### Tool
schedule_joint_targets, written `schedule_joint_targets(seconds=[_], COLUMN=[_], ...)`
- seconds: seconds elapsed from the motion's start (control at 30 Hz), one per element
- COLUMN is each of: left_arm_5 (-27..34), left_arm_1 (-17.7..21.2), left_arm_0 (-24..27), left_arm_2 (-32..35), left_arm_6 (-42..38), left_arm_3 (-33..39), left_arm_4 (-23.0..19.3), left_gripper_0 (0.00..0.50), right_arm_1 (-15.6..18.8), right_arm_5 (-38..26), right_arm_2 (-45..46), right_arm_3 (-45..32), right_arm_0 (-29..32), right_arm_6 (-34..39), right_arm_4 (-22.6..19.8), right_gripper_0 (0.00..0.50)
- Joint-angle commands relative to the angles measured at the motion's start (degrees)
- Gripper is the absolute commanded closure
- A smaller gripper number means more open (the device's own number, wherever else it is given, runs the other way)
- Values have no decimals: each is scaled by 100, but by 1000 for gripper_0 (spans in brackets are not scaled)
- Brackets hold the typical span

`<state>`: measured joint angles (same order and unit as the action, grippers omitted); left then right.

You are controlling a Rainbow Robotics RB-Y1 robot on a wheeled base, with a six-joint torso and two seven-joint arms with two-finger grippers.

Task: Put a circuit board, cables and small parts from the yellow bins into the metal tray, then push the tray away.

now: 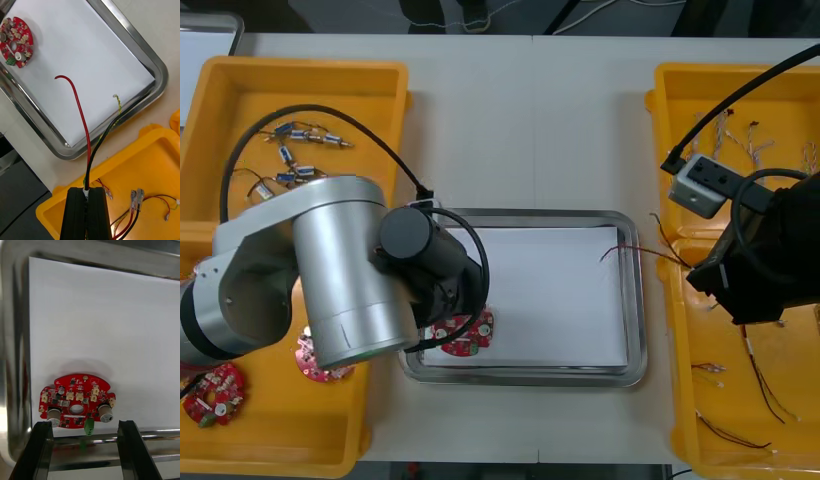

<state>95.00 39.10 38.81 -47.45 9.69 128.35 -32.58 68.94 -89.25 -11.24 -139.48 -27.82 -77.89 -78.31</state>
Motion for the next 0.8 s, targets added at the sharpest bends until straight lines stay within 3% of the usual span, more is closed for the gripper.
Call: schedule_joint_targets(seconds=[0.03,0.4,0.8], left_arm_5=[238,282,414], left_arm_1=[493,1135,1355], left_arm_0=[153,153,153], left_arm_2=[535,1431,2301], left_arm_6=[-336,-169,718], left_arm_3=[410,207,-566], left_arm_4=[-381,-1111,-1532], left_gripper_0=[0,0,0], right_arm_1=[138,-267,-926], right_arm_5=[206,461,479], right_arm_2=[-607,-1961,-3103], right_arm_3=[-132,-79,140], right_arm_0=[-620,-1428,-1938], right_arm_6=[151,-16,-262], right_arm_4=[96,738,1529], right_gripper_0=[500,500,500])
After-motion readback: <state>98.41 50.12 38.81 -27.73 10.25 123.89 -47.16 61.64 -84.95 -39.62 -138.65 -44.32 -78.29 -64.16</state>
